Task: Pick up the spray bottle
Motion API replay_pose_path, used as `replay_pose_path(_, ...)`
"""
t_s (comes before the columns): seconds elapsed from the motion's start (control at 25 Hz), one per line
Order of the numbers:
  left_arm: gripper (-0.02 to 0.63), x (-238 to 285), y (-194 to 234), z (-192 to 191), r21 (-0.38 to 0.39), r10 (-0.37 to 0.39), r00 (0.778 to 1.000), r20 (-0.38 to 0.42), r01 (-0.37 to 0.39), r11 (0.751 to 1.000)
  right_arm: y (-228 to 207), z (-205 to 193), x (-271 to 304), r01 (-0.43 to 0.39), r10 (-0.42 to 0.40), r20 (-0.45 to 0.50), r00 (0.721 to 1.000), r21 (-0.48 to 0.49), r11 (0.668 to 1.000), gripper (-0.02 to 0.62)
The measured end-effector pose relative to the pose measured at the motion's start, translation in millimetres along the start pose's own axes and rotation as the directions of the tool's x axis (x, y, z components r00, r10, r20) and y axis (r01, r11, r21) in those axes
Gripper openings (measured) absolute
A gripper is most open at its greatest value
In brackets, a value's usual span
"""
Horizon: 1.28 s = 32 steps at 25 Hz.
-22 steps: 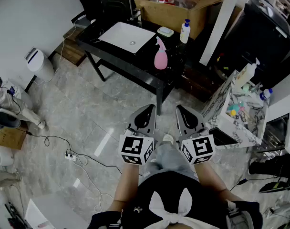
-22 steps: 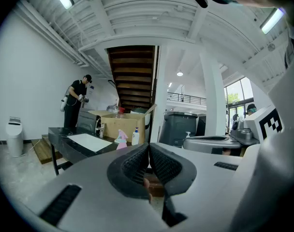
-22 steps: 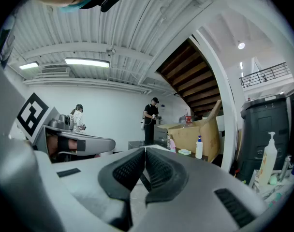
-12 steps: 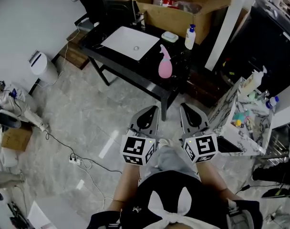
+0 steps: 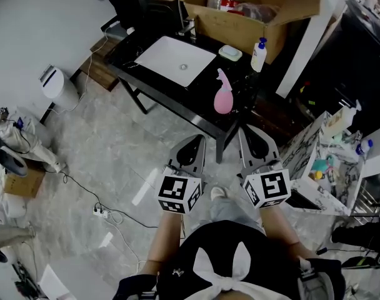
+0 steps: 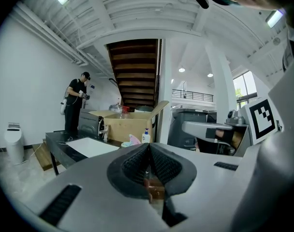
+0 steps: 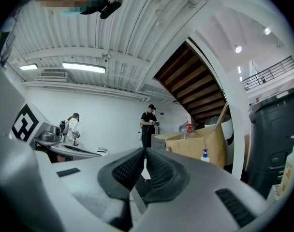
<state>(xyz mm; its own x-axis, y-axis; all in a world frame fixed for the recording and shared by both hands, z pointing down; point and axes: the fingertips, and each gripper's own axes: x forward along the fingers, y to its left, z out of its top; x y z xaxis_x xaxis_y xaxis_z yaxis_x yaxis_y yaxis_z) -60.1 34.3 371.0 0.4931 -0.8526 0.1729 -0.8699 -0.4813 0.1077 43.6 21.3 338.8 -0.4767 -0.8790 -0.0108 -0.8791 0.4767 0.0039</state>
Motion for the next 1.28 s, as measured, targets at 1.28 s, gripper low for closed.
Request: replay_pose_path(1.28, 0.026, 67, 43, 6, -0.001, 0.087, 0.996, -0.02, -0.087, 0.996, -29, -6, 91, -0.133, 0.131, -0.046, 0.99, -0.023, 0.991, 0.285)
